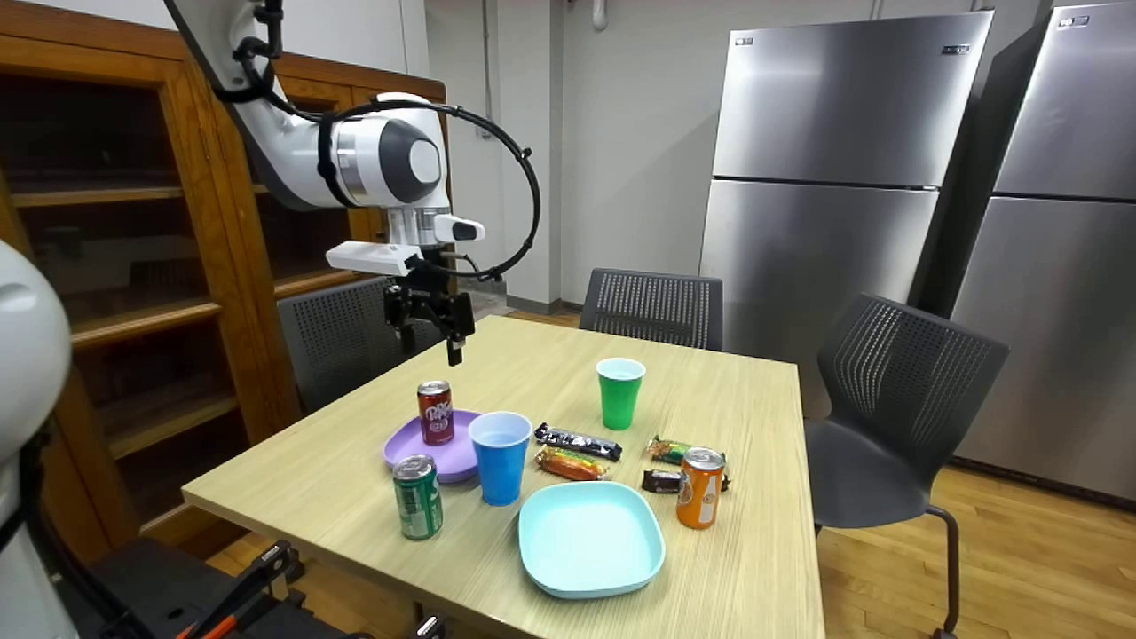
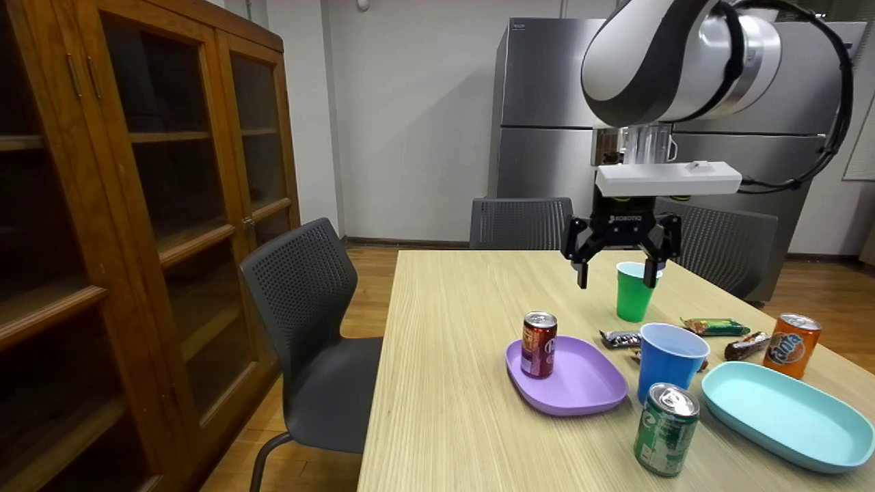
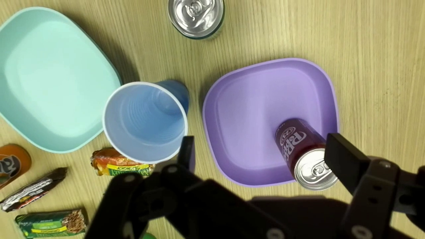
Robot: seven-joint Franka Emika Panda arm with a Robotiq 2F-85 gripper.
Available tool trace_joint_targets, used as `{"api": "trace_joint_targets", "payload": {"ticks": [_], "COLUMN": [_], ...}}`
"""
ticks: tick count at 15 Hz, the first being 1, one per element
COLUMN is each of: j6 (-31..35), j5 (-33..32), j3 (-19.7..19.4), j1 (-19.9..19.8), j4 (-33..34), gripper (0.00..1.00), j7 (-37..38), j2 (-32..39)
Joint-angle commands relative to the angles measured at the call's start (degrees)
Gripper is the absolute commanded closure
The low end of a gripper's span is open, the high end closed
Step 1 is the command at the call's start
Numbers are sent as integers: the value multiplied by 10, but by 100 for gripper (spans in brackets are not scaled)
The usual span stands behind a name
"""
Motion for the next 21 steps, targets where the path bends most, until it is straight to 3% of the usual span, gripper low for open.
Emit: {"api": "trace_joint_targets", "payload": {"ticks": [1,15,21], "j6": [3,61,81], "j5": [4,-13,-32], "j3": [18,24,18], "j1": [-15,-22,-25], "j4": [-3,-90,-114], "gripper": [0,0,0], "j7": [-11,-93,-95], "j2": [-2,-5,7]}}
